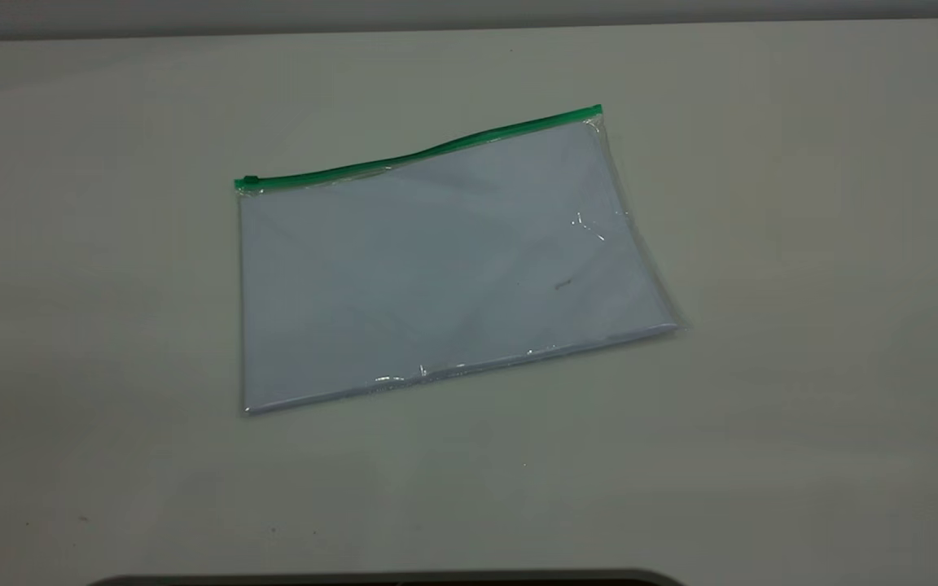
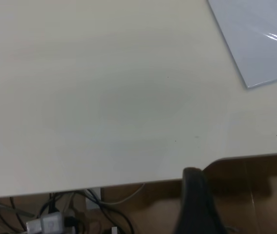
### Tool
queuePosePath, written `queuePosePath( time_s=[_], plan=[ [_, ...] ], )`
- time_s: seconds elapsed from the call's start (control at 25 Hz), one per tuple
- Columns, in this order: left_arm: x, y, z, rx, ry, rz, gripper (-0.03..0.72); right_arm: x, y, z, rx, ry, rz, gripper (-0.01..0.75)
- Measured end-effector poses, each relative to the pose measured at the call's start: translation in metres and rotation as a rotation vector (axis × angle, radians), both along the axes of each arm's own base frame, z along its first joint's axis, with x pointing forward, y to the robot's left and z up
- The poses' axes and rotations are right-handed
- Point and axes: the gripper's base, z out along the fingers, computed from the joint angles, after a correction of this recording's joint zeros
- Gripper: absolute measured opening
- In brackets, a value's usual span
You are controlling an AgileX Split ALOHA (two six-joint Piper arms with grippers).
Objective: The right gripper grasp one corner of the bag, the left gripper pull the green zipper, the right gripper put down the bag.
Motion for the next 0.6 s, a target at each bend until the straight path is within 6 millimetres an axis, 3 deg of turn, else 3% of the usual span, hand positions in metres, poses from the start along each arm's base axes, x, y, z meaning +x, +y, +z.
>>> queuePosePath(
  time_s=[0.6],
  plan=[
    [-0.021, -0.001, -0.001, -0.012, -0.149, -0.088, 0.560, 0.000, 0.000, 0.000, 0.000, 0.000, -0.001, 0.561]
  ],
)
